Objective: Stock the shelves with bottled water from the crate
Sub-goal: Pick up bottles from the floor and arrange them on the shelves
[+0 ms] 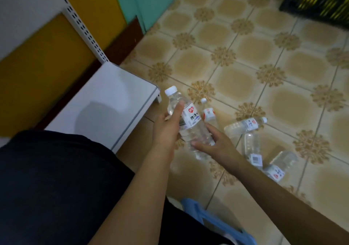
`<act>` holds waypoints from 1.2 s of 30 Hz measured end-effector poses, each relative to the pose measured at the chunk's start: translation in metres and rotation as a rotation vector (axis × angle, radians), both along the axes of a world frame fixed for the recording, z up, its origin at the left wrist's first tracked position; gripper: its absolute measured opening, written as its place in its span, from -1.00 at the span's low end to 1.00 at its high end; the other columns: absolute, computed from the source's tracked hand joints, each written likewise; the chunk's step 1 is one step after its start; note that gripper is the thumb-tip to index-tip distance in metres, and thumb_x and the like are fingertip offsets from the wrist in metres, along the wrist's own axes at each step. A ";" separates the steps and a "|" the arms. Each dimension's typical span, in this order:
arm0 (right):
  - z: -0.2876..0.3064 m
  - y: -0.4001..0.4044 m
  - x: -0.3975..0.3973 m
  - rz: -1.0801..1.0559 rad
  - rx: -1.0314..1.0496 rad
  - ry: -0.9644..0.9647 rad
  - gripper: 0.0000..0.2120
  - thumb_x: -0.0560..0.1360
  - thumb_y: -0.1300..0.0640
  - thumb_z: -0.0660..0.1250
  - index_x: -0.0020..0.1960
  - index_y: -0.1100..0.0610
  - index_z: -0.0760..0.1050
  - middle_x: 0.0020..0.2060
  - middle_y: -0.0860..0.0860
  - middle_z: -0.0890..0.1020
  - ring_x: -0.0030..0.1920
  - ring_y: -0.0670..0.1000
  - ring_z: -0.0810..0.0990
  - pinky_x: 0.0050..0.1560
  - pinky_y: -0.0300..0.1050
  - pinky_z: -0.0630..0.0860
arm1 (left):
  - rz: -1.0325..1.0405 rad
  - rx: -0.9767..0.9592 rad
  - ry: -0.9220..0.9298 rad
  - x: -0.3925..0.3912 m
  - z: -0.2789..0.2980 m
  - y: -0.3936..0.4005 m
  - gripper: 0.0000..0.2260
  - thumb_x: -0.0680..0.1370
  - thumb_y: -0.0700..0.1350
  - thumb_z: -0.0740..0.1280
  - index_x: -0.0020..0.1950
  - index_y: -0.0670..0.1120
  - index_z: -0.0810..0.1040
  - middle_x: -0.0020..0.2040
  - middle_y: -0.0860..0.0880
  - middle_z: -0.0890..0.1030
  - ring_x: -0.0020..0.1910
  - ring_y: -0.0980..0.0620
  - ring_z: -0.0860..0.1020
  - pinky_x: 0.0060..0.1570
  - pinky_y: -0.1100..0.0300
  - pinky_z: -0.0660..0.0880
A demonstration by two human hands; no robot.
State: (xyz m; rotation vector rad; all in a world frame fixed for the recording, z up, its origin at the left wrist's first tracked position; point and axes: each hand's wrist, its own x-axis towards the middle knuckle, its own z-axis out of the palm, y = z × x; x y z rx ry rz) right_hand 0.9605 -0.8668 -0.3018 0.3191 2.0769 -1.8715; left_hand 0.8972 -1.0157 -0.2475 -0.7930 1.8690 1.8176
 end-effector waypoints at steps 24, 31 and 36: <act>0.259 -0.194 -0.018 0.727 -0.124 0.469 -0.42 0.40 0.03 0.42 0.37 -0.20 0.37 0.21 -0.28 0.59 0.23 -0.17 0.57 0.17 -0.21 0.54 | 0.216 -0.093 0.742 0.109 0.259 -0.251 -0.66 0.49 -0.02 0.46 0.21 -0.09 0.53 -0.01 -0.06 0.71 -0.03 -0.03 0.69 -0.04 0.04 0.64; 0.270 -0.298 0.012 1.141 0.060 0.560 -0.33 0.37 0.01 0.51 0.40 -0.21 0.30 0.25 -0.24 0.56 0.23 -0.22 0.55 0.17 -0.21 0.54 | 0.184 -0.350 0.761 0.204 0.268 -0.334 -0.59 0.42 -0.08 0.53 0.21 -0.01 0.51 0.03 0.00 0.71 0.04 0.01 0.68 0.05 0.02 0.59; 0.214 -0.371 0.040 1.360 0.195 0.529 -0.30 0.41 0.04 0.53 0.39 -0.24 0.22 0.28 -0.24 0.50 0.25 -0.18 0.51 0.26 -0.13 0.51 | 0.204 -0.408 0.569 0.246 0.222 -0.381 -0.64 0.43 -0.13 0.52 0.18 0.00 0.53 -0.02 0.09 0.70 -0.06 0.17 0.67 -0.19 0.32 0.57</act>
